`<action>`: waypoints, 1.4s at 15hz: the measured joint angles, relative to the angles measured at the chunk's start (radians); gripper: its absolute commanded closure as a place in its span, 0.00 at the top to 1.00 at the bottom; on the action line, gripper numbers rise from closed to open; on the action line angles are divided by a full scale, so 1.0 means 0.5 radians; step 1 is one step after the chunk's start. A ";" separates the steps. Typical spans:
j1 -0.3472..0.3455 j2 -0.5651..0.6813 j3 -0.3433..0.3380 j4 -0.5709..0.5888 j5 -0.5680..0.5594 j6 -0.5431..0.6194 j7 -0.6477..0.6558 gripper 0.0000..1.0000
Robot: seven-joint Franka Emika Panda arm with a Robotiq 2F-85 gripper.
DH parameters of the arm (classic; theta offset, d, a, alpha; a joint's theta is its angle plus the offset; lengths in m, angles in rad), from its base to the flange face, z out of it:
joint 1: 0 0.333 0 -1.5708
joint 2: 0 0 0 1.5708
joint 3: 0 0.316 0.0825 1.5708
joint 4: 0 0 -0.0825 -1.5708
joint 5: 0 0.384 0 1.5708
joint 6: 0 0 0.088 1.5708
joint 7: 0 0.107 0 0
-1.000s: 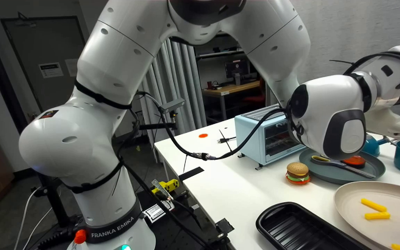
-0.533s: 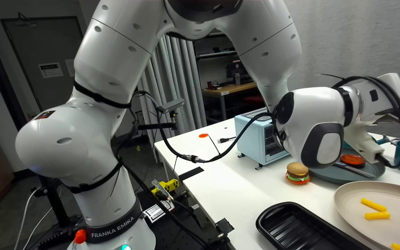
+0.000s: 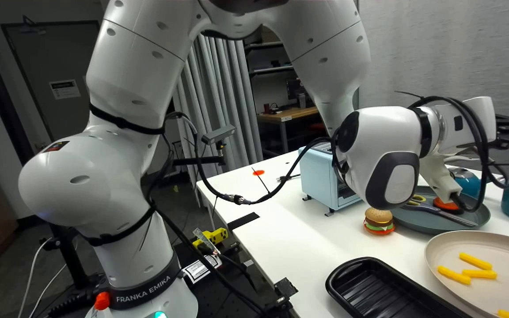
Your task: Pick the green cup and pour the potato fries on the plate
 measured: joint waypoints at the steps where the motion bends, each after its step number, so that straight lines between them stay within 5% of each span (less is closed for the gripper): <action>1: 0.000 -0.007 0.000 -0.007 0.000 0.000 0.000 0.02; 6: -0.045 -0.146 0.000 -0.067 -0.084 -0.309 0.069 0.02; 13: -0.362 -0.612 0.051 -0.145 -0.674 -1.395 0.408 0.02; 17: -0.796 -0.700 0.439 -0.109 -0.923 -2.040 0.513 0.02; 21: -1.144 -0.635 0.808 0.011 -0.653 -2.640 0.197 0.02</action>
